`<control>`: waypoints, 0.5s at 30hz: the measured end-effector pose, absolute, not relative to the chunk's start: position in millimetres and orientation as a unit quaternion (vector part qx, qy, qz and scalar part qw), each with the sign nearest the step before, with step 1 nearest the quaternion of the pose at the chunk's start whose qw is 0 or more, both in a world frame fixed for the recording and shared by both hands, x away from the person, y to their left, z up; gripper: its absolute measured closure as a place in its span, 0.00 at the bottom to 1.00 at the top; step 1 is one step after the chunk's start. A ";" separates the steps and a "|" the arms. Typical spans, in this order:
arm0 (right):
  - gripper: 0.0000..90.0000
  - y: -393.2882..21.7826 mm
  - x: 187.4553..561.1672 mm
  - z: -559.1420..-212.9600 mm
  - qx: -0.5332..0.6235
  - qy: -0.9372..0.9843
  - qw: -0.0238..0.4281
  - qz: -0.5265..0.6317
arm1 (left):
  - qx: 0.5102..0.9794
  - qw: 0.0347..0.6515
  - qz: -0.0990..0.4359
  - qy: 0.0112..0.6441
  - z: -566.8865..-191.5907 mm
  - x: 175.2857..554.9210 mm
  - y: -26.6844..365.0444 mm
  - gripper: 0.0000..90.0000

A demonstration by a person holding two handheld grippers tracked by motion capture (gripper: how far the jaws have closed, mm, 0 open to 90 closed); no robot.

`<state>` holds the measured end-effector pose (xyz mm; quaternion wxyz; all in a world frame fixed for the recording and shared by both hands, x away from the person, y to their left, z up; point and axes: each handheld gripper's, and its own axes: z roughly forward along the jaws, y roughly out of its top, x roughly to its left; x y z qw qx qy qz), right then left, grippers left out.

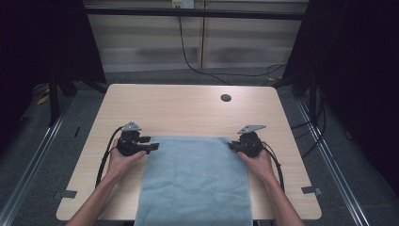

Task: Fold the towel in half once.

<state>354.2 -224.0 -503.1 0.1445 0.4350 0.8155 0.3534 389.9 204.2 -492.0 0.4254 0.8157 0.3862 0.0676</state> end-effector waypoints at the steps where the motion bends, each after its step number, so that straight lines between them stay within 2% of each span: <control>1: 0.92 -224.1 353.8 -503.6 0.436 0.814 0.145 0.356 | 0.815 0.422 0.077 0.390 -494.0 391.4 203.1 0.47; 11: 0.92 -224.4 352.5 -504.2 0.436 0.812 0.145 0.359 | 0.829 0.395 0.111 0.381 -507.3 396.7 191.9 0.48; 15: 0.92 -225.0 352.8 -504.7 0.437 0.810 0.143 0.363 | 0.842 0.386 0.135 0.352 -508.2 393.7 186.7 0.50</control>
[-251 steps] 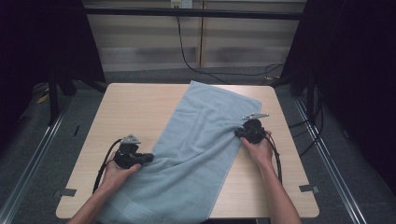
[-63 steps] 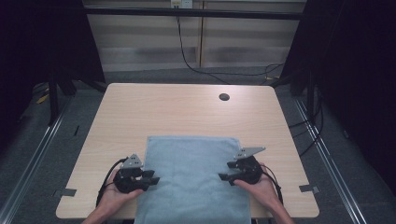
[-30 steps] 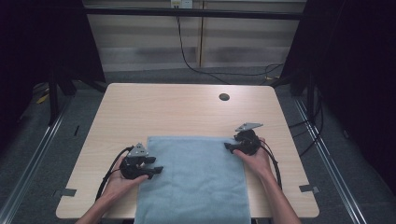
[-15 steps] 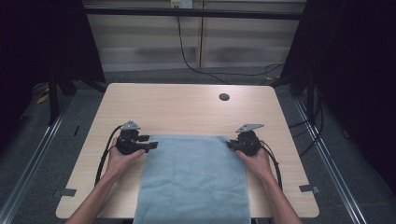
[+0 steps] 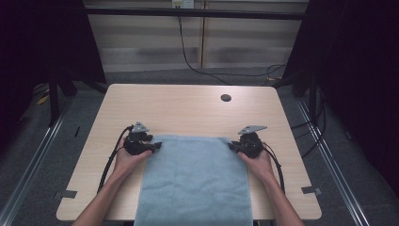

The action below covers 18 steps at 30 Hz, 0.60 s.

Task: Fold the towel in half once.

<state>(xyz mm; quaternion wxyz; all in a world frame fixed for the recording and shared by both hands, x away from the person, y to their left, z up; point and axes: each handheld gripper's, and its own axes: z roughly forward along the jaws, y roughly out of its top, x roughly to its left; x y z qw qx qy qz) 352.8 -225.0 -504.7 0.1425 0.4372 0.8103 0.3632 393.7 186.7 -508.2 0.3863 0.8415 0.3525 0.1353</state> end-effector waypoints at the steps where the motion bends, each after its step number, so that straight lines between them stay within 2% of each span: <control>1: 0.92 -224.6 352.4 -504.3 0.439 0.811 0.142 0.361 | 0.845 0.390 0.127 0.344 -507.7 393.3 186.3 0.56; 3: 0.92 -223.5 352.3 -504.2 0.437 0.811 0.143 0.361 | 0.848 0.392 0.121 0.335 -507.4 391.7 184.1 0.63; 4: 0.92 -223.3 352.4 -504.5 0.434 0.812 0.142 0.364 | 0.848 0.394 0.115 0.336 -507.2 391.7 184.3 0.70; 9: 0.92 -225.7 352.6 -504.5 0.443 0.806 0.121 0.373 | 0.839 0.408 0.087 0.348 -508.1 391.7 187.3 0.91; 18: 0.94 -231.8 351.9 -491.7 0.450 0.784 0.107 0.414 | 0.807 0.461 0.050 0.366 -492.7 382.7 201.5 0.93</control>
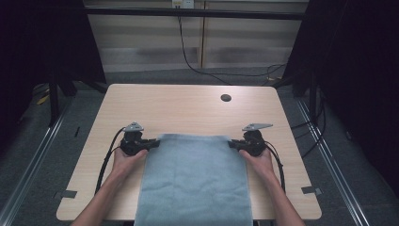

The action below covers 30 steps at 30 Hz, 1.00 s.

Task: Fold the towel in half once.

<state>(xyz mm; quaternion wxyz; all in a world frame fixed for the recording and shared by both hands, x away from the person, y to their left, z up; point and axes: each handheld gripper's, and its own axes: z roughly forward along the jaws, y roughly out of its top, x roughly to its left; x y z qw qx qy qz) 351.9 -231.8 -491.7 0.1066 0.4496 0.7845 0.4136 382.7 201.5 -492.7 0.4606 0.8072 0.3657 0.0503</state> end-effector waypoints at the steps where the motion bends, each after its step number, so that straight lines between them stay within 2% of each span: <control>1: 0.94 -232.5 351.5 -487.1 0.446 0.783 0.108 0.420 | 0.807 0.465 0.053 0.361 -488.9 379.9 202.8 0.93; 9: 0.95 -233.8 350.4 -461.4 0.432 0.769 0.109 0.459 | 0.773 0.512 0.063 0.368 -461.3 382.0 212.9 0.93; 16: 0.95 -236.1 372.2 -422.5 0.427 0.747 0.130 0.494 | 0.760 0.526 0.089 0.371 -428.6 403.1 210.1 0.93; 19: 0.95 -237.6 386.3 -408.9 0.433 0.728 0.126 0.517 | 0.759 0.525 0.094 0.374 -418.4 414.5 205.1 0.94; 25: 0.95 -238.0 398.5 -392.4 0.434 0.724 0.143 0.517 | 0.753 0.538 0.106 0.363 -395.6 424.9 203.9 0.94; 30: 0.95 -239.8 406.4 -356.1 0.419 0.732 0.168 0.510 | 0.741 0.559 0.119 0.352 -362.4 433.1 208.7 0.94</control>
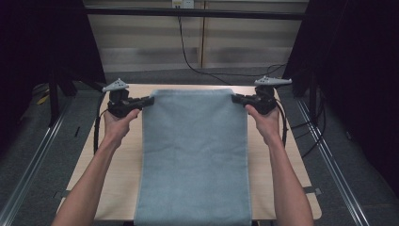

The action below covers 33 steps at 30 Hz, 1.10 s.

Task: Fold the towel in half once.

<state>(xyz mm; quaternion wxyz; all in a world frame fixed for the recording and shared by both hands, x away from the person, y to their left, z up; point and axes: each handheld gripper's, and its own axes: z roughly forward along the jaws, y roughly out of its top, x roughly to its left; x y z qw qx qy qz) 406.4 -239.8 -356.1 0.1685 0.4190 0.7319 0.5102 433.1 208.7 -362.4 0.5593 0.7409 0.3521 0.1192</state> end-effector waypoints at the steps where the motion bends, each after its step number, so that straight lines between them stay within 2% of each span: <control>1: 0.95 -240.9 407.8 -348.2 0.418 0.731 0.175 0.510 | 0.737 0.565 0.122 0.350 -354.6 434.0 209.0 0.94; 6: 0.95 -241.4 403.4 -328.0 0.409 0.716 0.176 0.537 | 0.740 0.573 0.139 0.324 -333.5 424.0 205.0 0.94; 11: 0.95 -237.1 379.2 -349.8 0.400 0.738 0.161 0.519 | 0.760 0.551 0.129 0.320 -359.0 403.1 210.2 0.93; 14: 0.96 -237.9 358.7 -360.7 0.394 0.743 0.155 0.518 | 0.757 0.560 0.111 0.317 -372.0 384.2 218.2 0.94; 22: 0.96 -239.4 296.2 -365.4 0.363 0.768 0.146 0.506 | 0.754 0.578 0.096 0.297 -387.2 326.1 231.3 0.94; 27: 0.96 -240.4 254.5 -382.0 0.362 0.761 0.142 0.519 | 0.763 0.562 0.067 0.312 -415.7 300.5 233.3 0.94; 33: 0.96 -239.8 223.3 -405.6 0.371 0.775 0.121 0.497 | 0.780 0.544 0.052 0.305 -422.3 263.5 231.7 0.94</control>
